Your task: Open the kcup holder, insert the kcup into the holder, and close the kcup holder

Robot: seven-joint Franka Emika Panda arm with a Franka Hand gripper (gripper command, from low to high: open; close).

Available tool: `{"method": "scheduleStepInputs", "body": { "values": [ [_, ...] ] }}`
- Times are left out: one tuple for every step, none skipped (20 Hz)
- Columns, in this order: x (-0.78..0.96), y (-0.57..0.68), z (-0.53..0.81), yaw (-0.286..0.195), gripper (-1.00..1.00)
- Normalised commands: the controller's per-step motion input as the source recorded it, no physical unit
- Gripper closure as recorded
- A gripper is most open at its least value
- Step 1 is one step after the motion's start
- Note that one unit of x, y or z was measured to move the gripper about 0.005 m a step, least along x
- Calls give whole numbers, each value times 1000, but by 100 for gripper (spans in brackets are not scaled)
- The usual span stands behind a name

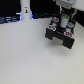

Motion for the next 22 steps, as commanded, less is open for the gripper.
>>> {"method": "scheduleStepInputs", "body": {
  "values": [
    [-154, -92, -8, -18, 100],
    [-217, -160, 38, -13, 100],
    [-213, -131, 20, -11, 100],
    [-150, -134, 1, -9, 100],
    [-85, -156, -1, -8, 100],
    [-93, -185, 1, -12, 100],
    [-105, -204, 0, -17, 100],
    [-104, -238, 12, -24, 100],
    [-103, -262, 25, -31, 100],
    [0, -40, 0, 0, 100],
    [-3, -200, -89, 0, 100],
    [-126, -223, -80, 0, 100],
    [-91, -229, -54, 0, 100],
    [-49, -231, 0, 0, 100],
    [-37, -254, 0, -6, 100],
    [-31, -271, -49, -12, 100],
    [-11, -229, -91, -9, 100],
    [-6, -180, -114, 0, 100],
    [-3, -220, -149, 0, 100],
    [-23, -191, -160, 0, 100],
    [-37, -180, -171, 0, 100],
    [-6, -226, -231, -2, 100]
  ]
}}
